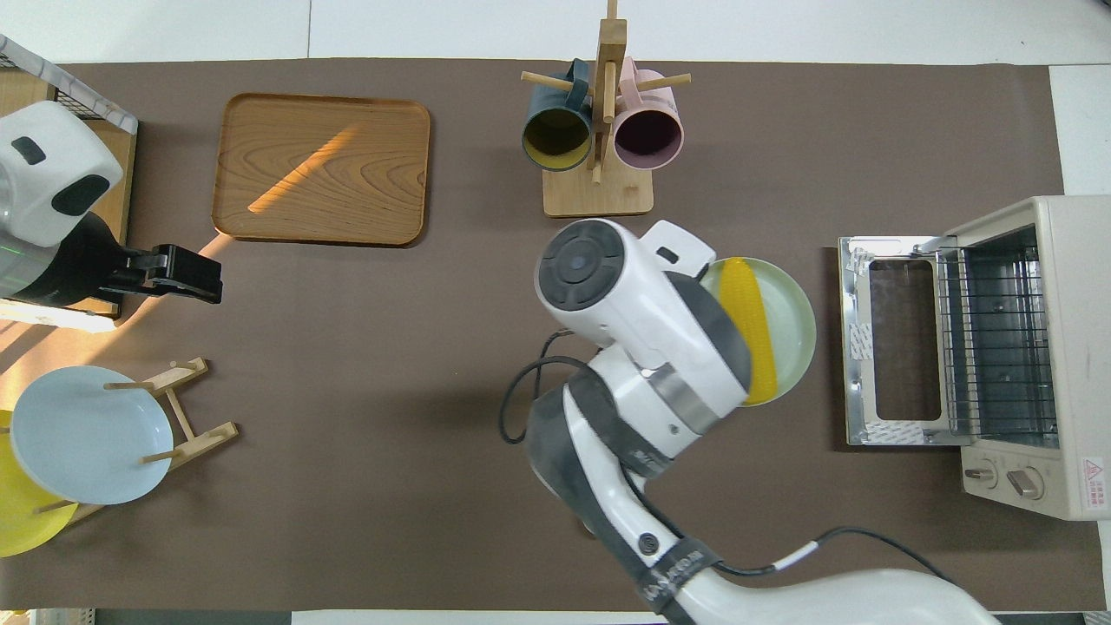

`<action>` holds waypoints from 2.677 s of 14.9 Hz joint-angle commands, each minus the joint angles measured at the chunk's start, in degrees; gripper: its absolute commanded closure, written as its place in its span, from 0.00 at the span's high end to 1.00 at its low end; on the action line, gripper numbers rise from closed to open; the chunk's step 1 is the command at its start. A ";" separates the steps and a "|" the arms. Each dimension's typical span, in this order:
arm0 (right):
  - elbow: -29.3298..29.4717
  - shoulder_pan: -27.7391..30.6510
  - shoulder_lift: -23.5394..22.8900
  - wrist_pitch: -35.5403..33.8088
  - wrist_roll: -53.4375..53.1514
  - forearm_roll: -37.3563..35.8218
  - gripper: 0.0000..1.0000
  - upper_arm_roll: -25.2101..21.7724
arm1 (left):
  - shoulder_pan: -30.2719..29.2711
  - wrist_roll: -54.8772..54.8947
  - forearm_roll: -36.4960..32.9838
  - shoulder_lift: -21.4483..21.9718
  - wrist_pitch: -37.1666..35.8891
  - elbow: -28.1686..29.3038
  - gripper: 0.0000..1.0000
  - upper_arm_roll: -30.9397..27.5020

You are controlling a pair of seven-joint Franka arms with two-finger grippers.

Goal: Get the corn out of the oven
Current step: 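Pull the plate with corn out of the oven onto the table, then reach the left gripper to the corn while the right gripper withdraws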

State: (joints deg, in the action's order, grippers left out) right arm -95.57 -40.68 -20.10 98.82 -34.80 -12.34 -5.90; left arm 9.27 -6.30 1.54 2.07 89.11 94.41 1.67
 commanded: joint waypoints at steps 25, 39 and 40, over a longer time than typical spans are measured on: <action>-3.72 12.90 5.05 2.95 -5.55 9.37 0.00 2.29 | 3.11 0.06 0.48 0.92 7.82 4.28 1.00 0.79; -25.72 29.08 9.82 21.41 5.79 2.14 0.00 2.38 | 30.89 -18.57 5.49 -13.39 32.95 8.51 1.00 0.79; -26.42 28.99 9.64 22.54 5.88 1.97 0.00 2.30 | 32.03 -18.57 5.49 -15.84 34.53 7.81 1.00 0.79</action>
State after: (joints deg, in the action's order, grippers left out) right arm -119.22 -12.29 -12.37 119.12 -29.69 -9.09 -4.34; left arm 39.15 -24.58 6.40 -10.64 120.52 103.05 3.50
